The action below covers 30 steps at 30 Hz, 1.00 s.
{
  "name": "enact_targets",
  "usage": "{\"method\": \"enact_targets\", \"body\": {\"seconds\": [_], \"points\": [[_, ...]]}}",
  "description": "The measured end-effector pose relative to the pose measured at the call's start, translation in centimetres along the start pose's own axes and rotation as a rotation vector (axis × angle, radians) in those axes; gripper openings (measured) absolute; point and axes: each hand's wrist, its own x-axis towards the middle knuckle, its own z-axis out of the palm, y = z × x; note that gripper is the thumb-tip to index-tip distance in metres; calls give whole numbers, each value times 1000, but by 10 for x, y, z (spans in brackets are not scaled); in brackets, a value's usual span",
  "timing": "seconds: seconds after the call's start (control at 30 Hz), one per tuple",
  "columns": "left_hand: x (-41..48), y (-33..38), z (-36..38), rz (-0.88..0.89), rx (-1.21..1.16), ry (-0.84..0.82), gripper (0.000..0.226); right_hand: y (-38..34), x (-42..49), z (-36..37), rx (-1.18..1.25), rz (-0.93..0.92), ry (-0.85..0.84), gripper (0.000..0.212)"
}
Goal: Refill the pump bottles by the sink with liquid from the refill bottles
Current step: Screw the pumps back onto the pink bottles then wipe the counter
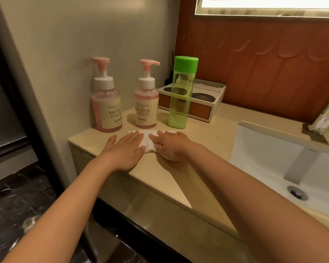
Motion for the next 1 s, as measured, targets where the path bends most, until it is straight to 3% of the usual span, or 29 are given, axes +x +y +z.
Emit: {"method": "enact_targets", "body": {"seconds": [0.53, 0.73, 1.0], "points": [[-67, -37, 12, -78, -47, 102, 53, -59, -19, 7, -19, -146, 25, 50], [-102, -4, 24, 23, -81, 115, 53, -35, -73, 25, 27, -171, 72, 49], [-88, 71, 23, 141, -47, 21, 52, 24, -125, 38, 58, -13, 63, 48]]}}
